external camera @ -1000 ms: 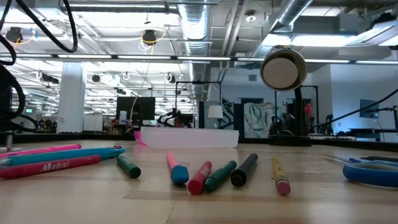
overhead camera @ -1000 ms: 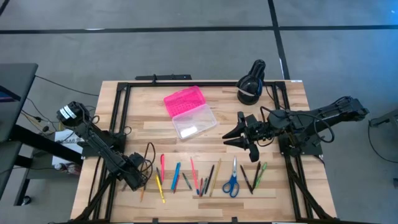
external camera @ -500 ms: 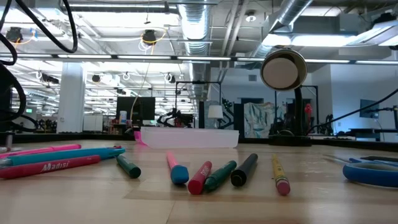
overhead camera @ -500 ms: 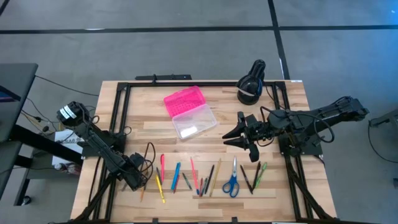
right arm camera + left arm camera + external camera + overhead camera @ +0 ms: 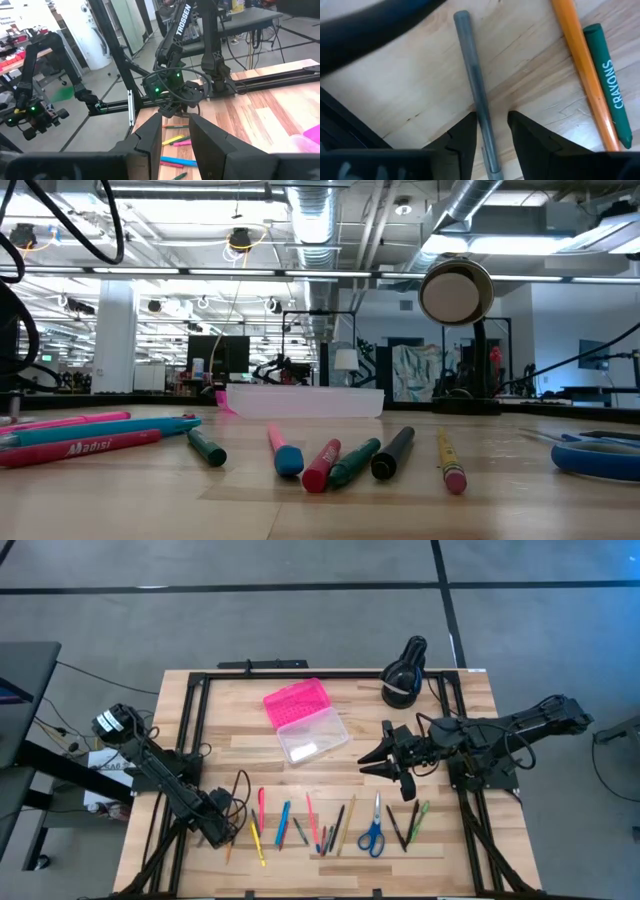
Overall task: Pick & place school supplies into a supply box
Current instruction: Put the gray pen into the pink supply box
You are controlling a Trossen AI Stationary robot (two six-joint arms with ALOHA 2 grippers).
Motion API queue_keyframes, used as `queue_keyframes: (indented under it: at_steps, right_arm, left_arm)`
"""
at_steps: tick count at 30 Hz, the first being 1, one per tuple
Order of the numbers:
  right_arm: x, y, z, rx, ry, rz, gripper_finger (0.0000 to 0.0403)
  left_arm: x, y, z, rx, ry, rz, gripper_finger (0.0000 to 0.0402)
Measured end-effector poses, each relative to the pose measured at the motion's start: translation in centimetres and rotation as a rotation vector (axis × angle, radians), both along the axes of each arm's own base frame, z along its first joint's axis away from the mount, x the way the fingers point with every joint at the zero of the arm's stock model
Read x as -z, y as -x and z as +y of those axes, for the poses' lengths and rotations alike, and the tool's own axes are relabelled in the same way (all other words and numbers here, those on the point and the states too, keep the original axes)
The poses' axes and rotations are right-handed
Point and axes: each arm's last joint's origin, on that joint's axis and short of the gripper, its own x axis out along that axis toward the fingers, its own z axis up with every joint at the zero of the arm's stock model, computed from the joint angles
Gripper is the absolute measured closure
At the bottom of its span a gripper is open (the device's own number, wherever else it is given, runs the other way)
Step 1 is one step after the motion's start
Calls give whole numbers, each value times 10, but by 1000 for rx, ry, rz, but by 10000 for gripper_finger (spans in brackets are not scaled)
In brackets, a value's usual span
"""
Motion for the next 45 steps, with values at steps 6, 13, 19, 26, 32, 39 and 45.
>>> queue_keyframes:
  at_steps: [6, 13, 19, 26, 32, 39, 45]
  right_arm:
    - [1, 0, 0, -1, 2, 5, 310]
    - [3, 0, 0, -1, 8, 27, 310]
    - [3, 0, 0, -1, 8, 27, 310]
    - [3, 1, 0, -1, 10, 33, 310]
    - [3, 1, 0, -1, 10, 33, 310]
    - [3, 1, 0, -1, 10, 32, 310]
    - [3, 1, 0, -1, 10, 31, 310]
  left_arm:
    - [0, -1, -1, -15, 2, -10, 296]
    - [0, -1, -1, -24, -1, -16, 297]
    - [0, -1, 0, -42, -3, -5, 297]
    - [0, 0, 0, -54, -5, 3, 306]
    - [0, -1, -1, -55, -5, -7, 358]
    - [-1, -1, -1, -50, -10, -14, 377]
    - [0, -1, 0, -29, -17, -24, 363]
